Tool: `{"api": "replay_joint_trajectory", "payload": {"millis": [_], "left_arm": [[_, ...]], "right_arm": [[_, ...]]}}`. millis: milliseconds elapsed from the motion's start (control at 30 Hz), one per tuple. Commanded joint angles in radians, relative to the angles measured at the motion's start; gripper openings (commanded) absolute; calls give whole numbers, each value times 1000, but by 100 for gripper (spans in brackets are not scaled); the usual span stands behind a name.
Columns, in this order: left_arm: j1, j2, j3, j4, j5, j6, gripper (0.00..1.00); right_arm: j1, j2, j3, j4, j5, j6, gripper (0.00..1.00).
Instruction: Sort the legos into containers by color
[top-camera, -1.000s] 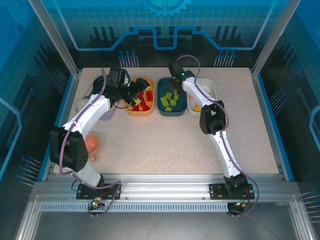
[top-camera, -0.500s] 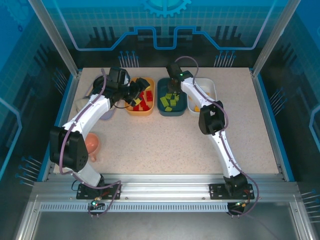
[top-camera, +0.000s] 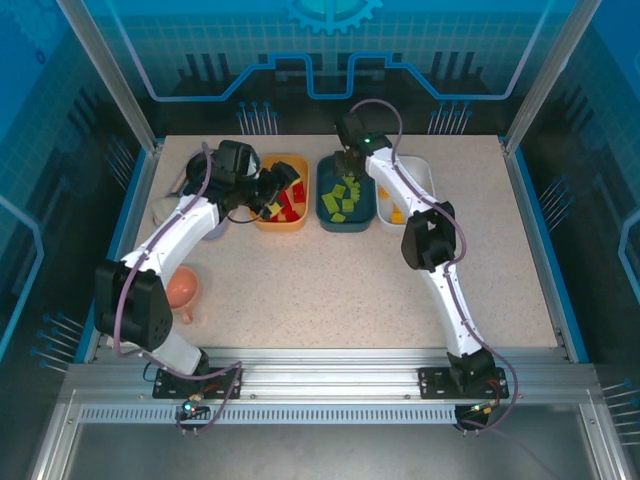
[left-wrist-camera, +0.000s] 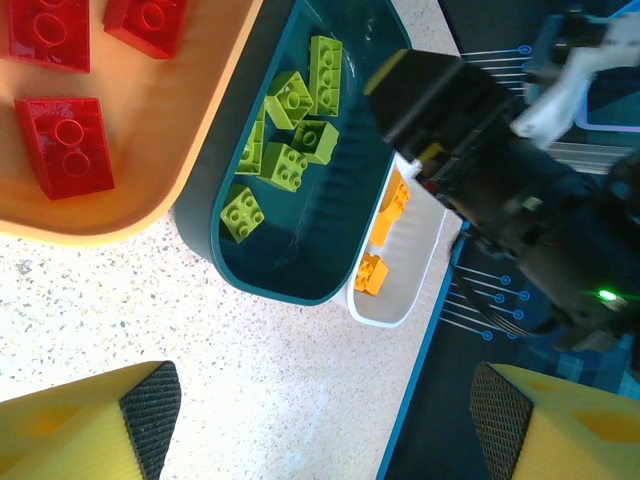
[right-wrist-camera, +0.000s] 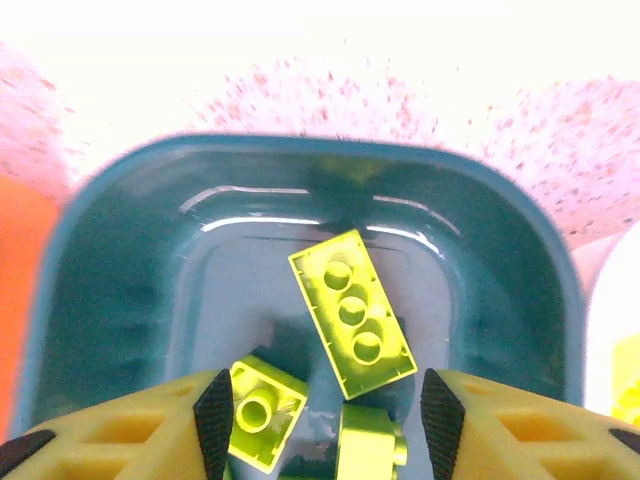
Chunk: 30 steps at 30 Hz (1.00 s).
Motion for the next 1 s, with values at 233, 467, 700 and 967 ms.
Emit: {"api": "replay_joint_trajectory", "payload": {"millis": [233, 467, 700, 967], "left_arm": [[-18, -171, -59, -150, -88, 78, 80], [-12, -343, -148, -294, -163, 156, 99], [-8, -474, -220, -389, -320, 272, 99], [-9, -527, -396, -256, -707, 506, 99]], "right_arm": [[58, -603, -629, 237, 34, -6, 55], [49, -1165, -1276, 396, -26, 24, 100], [26, -1553, -1554, 286, 32, 36, 100], [-34, -1760, -1879, 533, 332, -105, 100]]}}
